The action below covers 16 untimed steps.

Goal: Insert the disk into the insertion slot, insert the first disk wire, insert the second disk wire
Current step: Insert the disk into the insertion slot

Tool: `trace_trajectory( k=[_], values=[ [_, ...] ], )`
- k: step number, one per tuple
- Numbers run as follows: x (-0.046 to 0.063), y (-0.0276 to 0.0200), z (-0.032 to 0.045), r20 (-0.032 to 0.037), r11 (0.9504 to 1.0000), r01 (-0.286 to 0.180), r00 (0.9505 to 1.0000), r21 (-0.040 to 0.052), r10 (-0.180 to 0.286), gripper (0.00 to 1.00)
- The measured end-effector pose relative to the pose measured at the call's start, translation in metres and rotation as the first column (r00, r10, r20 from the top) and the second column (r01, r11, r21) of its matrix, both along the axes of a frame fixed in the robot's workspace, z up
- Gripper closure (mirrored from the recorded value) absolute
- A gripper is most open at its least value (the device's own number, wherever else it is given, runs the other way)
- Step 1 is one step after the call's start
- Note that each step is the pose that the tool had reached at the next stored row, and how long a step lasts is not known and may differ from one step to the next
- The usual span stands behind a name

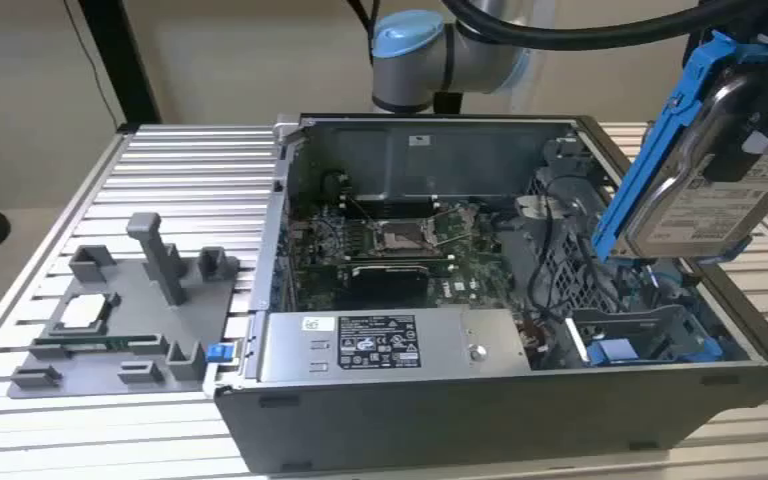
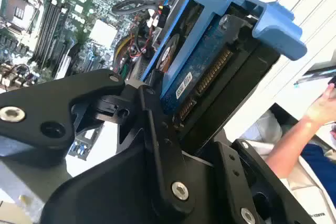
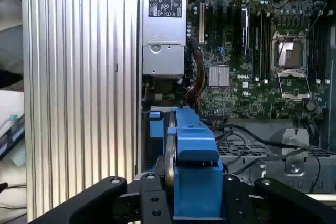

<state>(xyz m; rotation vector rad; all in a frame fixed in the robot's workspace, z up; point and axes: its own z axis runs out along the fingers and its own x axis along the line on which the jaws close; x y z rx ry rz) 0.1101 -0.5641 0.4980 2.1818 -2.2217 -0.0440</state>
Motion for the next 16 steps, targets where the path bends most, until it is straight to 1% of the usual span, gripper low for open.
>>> trace_trajectory(
  k=[16],
  values=[
    [0.0, -0.0001, -0.0001, 0.0, 1.0, 0.0, 1.0, 0.0005, 0.0, 1.0]
  ],
)
